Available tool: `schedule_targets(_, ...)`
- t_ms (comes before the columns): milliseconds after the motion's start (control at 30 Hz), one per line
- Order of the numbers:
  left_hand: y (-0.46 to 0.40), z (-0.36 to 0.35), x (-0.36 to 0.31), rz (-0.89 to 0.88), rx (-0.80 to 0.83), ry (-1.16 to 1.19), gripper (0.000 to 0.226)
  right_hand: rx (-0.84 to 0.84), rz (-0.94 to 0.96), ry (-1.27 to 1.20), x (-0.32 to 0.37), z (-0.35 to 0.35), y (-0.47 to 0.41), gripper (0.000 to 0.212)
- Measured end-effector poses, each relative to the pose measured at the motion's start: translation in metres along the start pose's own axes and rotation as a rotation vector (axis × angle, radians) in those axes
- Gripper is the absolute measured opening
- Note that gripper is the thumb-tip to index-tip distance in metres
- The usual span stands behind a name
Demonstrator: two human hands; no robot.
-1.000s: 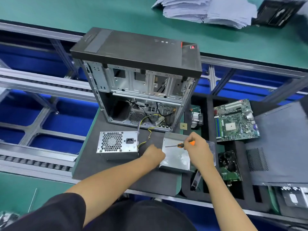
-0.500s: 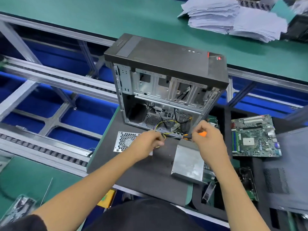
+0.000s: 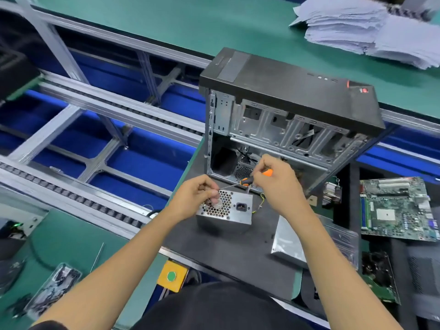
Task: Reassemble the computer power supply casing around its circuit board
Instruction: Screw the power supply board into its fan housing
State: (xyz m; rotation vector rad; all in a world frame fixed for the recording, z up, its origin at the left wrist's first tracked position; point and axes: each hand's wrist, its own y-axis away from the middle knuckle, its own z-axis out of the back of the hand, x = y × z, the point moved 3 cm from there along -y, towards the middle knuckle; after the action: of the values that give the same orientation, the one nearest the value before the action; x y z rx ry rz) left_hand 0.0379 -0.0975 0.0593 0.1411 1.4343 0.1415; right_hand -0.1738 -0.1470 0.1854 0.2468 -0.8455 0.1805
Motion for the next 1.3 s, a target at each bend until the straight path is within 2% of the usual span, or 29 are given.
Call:
schedule_targets(200, 0.0, 0.018, 0.011, -0.01, 0.061, 0.006, 0.007, 0.003, 0.021, 0.005, 0.014, -0.013, 0.001, 0.009)
schedule_targets(533, -0.003, 0.022, 0.021, -0.012, 0.123, -0.063, 0.008, -0.006, 0.041, 0.195, 0.021, -0.026, 0.005, 0.007)
schedule_targets(767, 0.001, 0.028, 0.02, -0.091, 0.189, -0.278, 0.02, 0.076, 0.247, 0.484, 0.036, -0.04, 0.007, 0.013)
schedule_targets(900, 0.005, 0.028, 0.023, -0.111, 0.209, -0.385, 0.023, 0.108, 0.358, 0.571, 0.041, -0.049, 0.009, 0.013)
schedule_targets(1133, 0.009, 0.025, 0.017, -0.191, 0.216, -0.554, 0.033, 0.144, 0.358, 0.589, 0.039, -0.052, 0.009, 0.015)
schedule_targets(1300, 0.013, 0.024, 0.02, -0.305, 0.14, -0.646, 0.021, 0.191, 0.363, 0.602, 0.04, -0.057, 0.005, 0.011)
